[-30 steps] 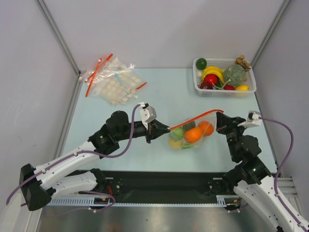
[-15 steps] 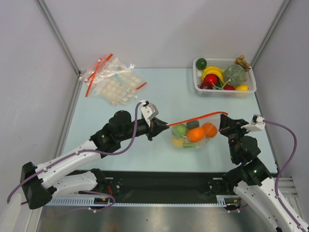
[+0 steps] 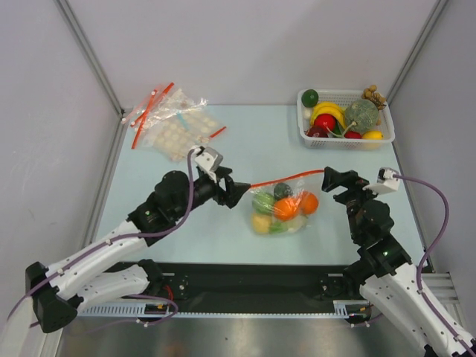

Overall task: Place the food in the zip-top bag and seal the zipper
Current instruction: Zip the zipper food storage bag at the center of the board, then place the zipper food storage bag at the center of the board, then reset both arms

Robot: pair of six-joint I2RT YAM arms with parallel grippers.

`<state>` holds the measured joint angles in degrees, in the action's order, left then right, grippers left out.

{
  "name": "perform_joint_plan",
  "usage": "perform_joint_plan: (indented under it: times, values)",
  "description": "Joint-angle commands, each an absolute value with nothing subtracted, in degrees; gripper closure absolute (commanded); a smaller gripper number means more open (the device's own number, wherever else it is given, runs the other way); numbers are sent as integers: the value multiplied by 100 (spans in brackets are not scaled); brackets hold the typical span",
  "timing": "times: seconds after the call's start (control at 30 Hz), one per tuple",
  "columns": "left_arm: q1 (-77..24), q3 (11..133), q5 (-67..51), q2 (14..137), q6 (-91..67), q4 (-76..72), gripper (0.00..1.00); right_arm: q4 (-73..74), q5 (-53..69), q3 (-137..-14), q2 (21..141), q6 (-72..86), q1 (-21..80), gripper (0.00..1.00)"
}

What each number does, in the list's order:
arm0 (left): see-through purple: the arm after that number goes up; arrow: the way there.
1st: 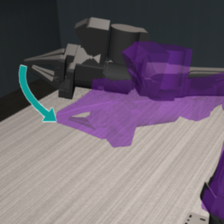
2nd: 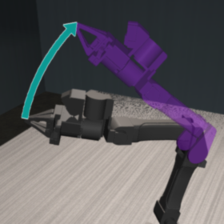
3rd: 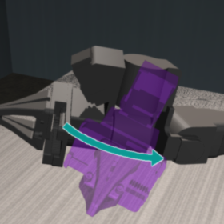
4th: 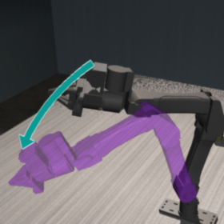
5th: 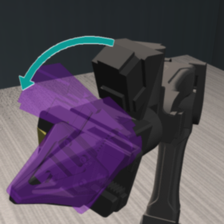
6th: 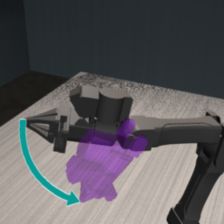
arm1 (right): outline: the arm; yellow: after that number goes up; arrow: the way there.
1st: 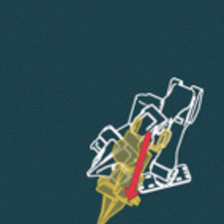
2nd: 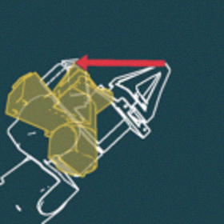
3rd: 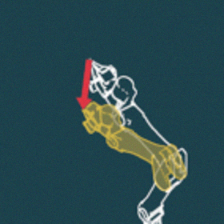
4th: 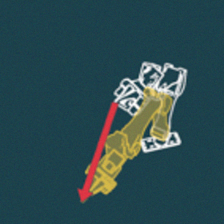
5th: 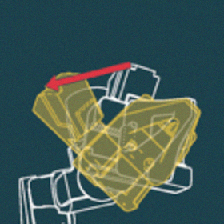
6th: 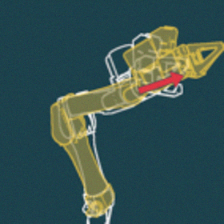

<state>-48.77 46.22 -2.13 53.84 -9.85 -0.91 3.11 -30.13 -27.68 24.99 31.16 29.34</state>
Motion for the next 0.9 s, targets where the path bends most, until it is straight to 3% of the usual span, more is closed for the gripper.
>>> perform_joint_plan:
  times: [0.0, 0.07, 0.4, 0.87]
  values:
    - [-4816, 4352, 518, 4835, -1222, -517, 15, -211, -2962, -2935, 2356, 2707, 2909, 0]
    - [-4816, 4228, 869, 4546, -1291, -606, 0, -115, -3154, -2953, 2268, 2794, 2900, 0]
    - [-4816, 4043, 2556, 4009, -2091, -316, 0, 1292, -4192, -3753, 2637, 3928, 2909, 0]
    - [-4816, 3955, 2391, 3973, -2039, -466, 0, 1178, -4307, -3604, 2637, 4069, 2909, 0]
